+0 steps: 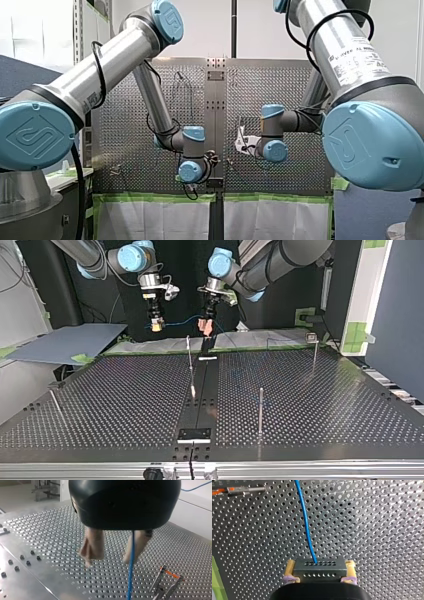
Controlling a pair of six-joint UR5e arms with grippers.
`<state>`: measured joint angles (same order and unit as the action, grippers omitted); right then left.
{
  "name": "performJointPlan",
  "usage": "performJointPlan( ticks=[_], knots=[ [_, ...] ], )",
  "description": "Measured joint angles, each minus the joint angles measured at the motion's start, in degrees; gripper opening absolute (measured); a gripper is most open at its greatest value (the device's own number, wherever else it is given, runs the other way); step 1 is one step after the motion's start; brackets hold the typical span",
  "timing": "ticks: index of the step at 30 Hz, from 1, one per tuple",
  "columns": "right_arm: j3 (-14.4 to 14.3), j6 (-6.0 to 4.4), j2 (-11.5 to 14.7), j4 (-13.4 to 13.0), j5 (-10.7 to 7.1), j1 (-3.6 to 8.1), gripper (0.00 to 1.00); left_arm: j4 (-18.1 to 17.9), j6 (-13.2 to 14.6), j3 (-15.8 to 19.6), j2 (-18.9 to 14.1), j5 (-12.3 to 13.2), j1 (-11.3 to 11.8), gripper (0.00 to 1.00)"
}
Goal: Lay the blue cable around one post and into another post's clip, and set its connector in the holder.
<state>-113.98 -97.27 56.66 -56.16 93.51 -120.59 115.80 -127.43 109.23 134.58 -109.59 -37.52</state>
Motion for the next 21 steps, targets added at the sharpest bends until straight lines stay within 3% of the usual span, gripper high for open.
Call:
performJointPlan(
  ticks=[9, 21],
  knots=[
    [0.01, 0.42, -0.07, 0.12, 0.00, 0.59, 0.00, -0.21, 4.03, 0.00, 0.02, 1.52, -0.51, 0.07],
    [0.02, -0.06, -0.52, -1.19, 0.09, 1.76, 0.00, 1.18, 9.26, 0.00, 0.07, 0.50, -1.03, 0.07]
  ],
)
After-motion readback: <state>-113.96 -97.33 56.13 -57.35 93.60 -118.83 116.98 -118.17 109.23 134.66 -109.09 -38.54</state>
